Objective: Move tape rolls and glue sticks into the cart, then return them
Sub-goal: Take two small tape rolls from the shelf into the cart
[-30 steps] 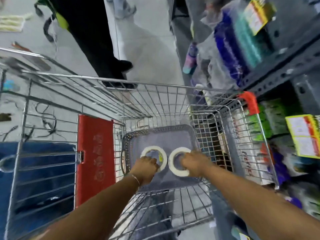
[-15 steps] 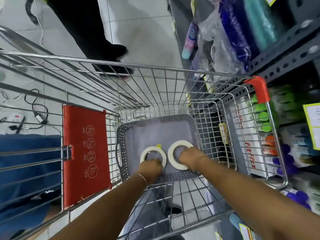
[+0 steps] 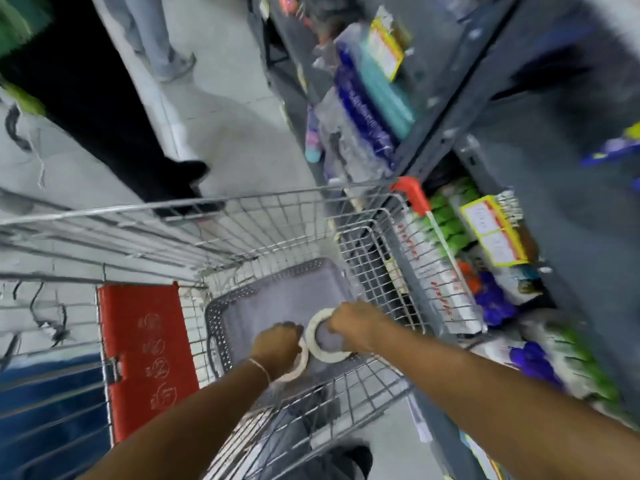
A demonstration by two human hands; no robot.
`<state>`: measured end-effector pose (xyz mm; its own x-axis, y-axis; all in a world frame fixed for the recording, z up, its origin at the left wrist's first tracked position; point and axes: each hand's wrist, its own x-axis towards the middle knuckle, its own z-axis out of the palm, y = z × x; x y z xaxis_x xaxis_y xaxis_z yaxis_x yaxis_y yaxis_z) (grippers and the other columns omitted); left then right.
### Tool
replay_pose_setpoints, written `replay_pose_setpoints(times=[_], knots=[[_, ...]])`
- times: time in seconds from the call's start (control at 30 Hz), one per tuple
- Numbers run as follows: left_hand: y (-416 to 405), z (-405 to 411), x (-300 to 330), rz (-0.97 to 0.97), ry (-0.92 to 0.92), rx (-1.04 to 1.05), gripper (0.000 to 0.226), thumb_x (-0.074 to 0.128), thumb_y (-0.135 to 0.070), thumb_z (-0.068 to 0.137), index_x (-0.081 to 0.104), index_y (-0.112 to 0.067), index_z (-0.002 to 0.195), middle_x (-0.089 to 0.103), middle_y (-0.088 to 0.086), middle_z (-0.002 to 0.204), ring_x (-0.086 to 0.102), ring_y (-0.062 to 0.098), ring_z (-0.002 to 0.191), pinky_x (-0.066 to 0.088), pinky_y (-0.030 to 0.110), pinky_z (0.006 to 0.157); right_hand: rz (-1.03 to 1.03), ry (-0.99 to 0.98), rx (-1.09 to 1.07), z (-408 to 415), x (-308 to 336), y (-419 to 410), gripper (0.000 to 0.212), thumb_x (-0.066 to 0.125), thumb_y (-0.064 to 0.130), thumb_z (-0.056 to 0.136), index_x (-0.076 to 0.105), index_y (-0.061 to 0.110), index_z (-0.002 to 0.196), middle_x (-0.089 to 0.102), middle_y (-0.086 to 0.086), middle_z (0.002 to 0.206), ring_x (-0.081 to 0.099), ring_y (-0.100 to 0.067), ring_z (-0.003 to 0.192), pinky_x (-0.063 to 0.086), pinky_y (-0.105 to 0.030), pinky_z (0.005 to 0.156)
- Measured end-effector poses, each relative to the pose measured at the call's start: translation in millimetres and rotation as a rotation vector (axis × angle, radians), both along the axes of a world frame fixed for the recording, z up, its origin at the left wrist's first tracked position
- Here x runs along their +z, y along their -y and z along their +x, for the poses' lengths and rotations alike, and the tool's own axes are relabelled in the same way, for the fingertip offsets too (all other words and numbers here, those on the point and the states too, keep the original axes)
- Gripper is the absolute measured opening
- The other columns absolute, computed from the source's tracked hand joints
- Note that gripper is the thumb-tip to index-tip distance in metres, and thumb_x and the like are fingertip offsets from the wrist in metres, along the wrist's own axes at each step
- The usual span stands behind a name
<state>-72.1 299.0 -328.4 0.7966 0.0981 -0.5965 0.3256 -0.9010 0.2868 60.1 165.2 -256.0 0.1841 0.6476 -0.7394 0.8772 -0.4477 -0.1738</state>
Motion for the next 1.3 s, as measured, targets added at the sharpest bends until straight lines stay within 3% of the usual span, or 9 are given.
replay_pose_setpoints(times=[0.13,0.43,0.63,0.77,0.9,1.0,1.13,1.2,1.3], knots=[[3.1,45.0,68.0,-0.027,0.268,-0.053,0.035,0.054,-0.026,0.089,0.058,-0.021,0.123,0.063,0.006,0.125,0.06,0.029,0.114,0.051,0.04,0.094,0.264,0.042,-0.191,10.6,68.6,42.2,0.031,0.069,0.028,0.077,0.062,0.019,0.105,0.067,-0.01,0.106,0.061,-0.032,0.101,0.053,-0.044,0.085],[137.4,134.1,247.3,-0.132,0.678,-0.294,0.03,0.05,-0.023,0.079,0.066,-0.019,0.104,0.072,0.01,0.099,0.068,0.032,0.091,0.057,0.036,0.074,0.7,0.34,-0.628,0.6,197.2,176.6,0.031,0.063,0.031,0.075,0.062,0.025,0.105,0.068,-0.008,0.102,0.061,-0.03,0.099,0.051,-0.041,0.085],[253.7,155.2,284.4,-0.188,0.597,-0.56,0.031,0.049,-0.019,0.073,0.063,-0.023,0.1,0.069,0.002,0.101,0.065,0.024,0.097,0.054,0.034,0.082,0.772,0.551,-1.079,-12.4,223.3,283.1,0.013,0.059,0.023,0.078,0.063,0.018,0.089,0.067,-0.006,0.098,0.062,-0.029,0.097,0.052,-0.042,0.079],[302.0,154.6,280.4,-0.133,0.594,-0.612,0.037,0.05,-0.028,0.074,0.059,-0.027,0.11,0.059,0.002,0.109,0.059,0.027,0.098,0.054,0.038,0.084,0.669,0.699,-1.302,-0.1,219.9,329.8,0.026,0.051,0.02,0.085,0.062,0.022,0.108,0.061,-0.007,0.115,0.057,-0.032,0.106,0.053,-0.044,0.084],[321.6,162.4,259.4,-0.253,0.419,-0.374,0.022,0.053,-0.031,0.08,0.059,-0.028,0.102,0.057,0.014,0.116,0.057,0.034,0.098,0.051,0.043,0.089,0.54,0.727,-1.344,14.5,215.5,343.7,0.035,0.051,0.018,0.089,0.054,0.023,0.124,0.049,-0.01,0.128,0.051,-0.033,0.113,0.051,-0.044,0.087],[321.7,184.2,209.4,-0.412,0.448,-0.14,0.013,0.055,-0.036,0.071,0.055,-0.032,0.083,0.061,0.025,0.108,0.061,0.034,0.084,0.05,0.061,0.087,0.46,0.704,-1.351,21.2,205.9,346.9,0.039,0.053,0.021,0.09,0.049,0.025,0.129,0.041,-0.011,0.136,0.047,-0.035,0.117,0.048,-0.045,0.089],[331.0,150.3,269.2,-0.51,0.479,-0.096,0.008,0.058,-0.026,0.071,0.051,-0.023,0.073,0.058,0.012,0.085,0.056,0.024,0.069,0.054,0.048,0.069,0.476,0.709,-1.368,23.2,196.7,352.2,0.031,0.059,0.034,0.088,0.059,0.019,0.115,0.053,-0.012,0.124,0.053,-0.035,0.112,0.05,-0.042,0.086],[328.2,141.8,272.2,-0.423,0.586,-0.191,0.007,0.058,-0.017,0.078,0.054,-0.016,0.083,0.059,0.006,0.084,0.056,0.008,0.063,0.049,0.02,0.056,0.579,0.712,-1.381,22.1,195.1,356.0,0.021,0.064,0.035,0.084,0.065,0.017,0.096,0.062,-0.014,0.109,0.059,-0.037,0.102,0.052,-0.039,0.08],[310.3,133.5,267.7,-0.424,0.677,-0.286,0.014,0.057,-0.017,0.084,0.063,-0.012,0.096,0.053,-0.012,0.089,0.056,-0.008,0.08,0.042,0.003,0.068,0.728,0.723,-1.391,17.9,193.5,360.3,0.018,0.069,0.032,0.079,0.065,0.015,0.077,0.066,-0.014,0.089,0.062,-0.036,0.087,0.05,-0.036,0.069]])
